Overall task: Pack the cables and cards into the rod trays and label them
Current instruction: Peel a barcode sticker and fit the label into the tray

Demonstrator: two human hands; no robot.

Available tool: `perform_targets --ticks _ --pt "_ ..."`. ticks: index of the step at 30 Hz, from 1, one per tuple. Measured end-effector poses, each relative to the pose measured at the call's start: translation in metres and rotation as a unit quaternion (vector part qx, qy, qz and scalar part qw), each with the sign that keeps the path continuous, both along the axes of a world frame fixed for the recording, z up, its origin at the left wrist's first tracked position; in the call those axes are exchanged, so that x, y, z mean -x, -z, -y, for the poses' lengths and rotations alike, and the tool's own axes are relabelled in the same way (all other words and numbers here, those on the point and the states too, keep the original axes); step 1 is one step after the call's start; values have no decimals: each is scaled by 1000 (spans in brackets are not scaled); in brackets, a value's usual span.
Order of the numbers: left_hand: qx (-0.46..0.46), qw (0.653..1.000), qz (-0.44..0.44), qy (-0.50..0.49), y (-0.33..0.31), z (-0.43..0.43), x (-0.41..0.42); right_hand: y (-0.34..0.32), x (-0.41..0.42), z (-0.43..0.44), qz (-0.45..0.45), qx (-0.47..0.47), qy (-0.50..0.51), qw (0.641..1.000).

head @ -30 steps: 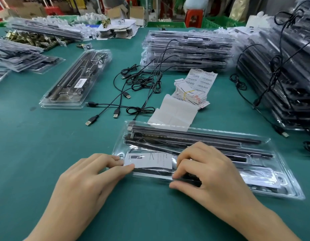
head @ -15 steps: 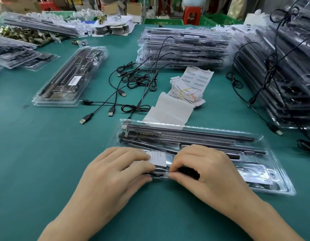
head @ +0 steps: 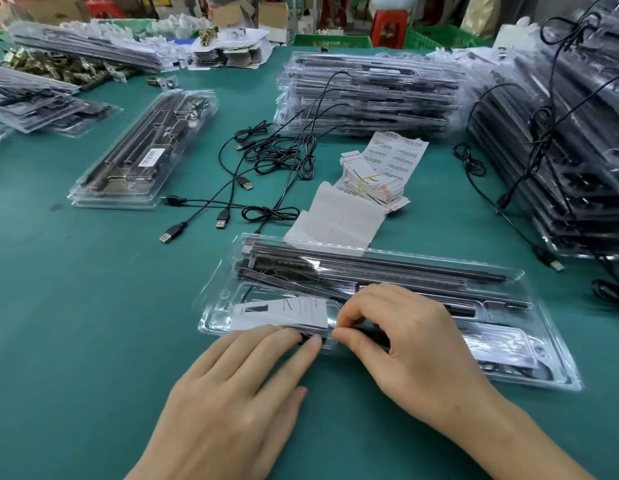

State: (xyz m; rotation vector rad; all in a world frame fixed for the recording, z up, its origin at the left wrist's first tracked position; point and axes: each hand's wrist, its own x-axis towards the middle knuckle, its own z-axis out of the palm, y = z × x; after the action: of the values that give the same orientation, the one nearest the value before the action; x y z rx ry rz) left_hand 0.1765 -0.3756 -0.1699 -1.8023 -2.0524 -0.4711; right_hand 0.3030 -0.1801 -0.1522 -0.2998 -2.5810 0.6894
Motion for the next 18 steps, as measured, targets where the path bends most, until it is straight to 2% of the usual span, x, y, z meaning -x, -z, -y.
perform_targets --ticks 6,12,18 --pt "28 999 9 14 -1 2 0 0 1 2 -5 -6 2 1000" --pt "67 997 -8 -24 -8 -4 -3 1 0 2 -10 -11 -4 1000" --pt "30 995 48 -83 -6 -14 -14 2 2 3 -18 -12 0 1000"
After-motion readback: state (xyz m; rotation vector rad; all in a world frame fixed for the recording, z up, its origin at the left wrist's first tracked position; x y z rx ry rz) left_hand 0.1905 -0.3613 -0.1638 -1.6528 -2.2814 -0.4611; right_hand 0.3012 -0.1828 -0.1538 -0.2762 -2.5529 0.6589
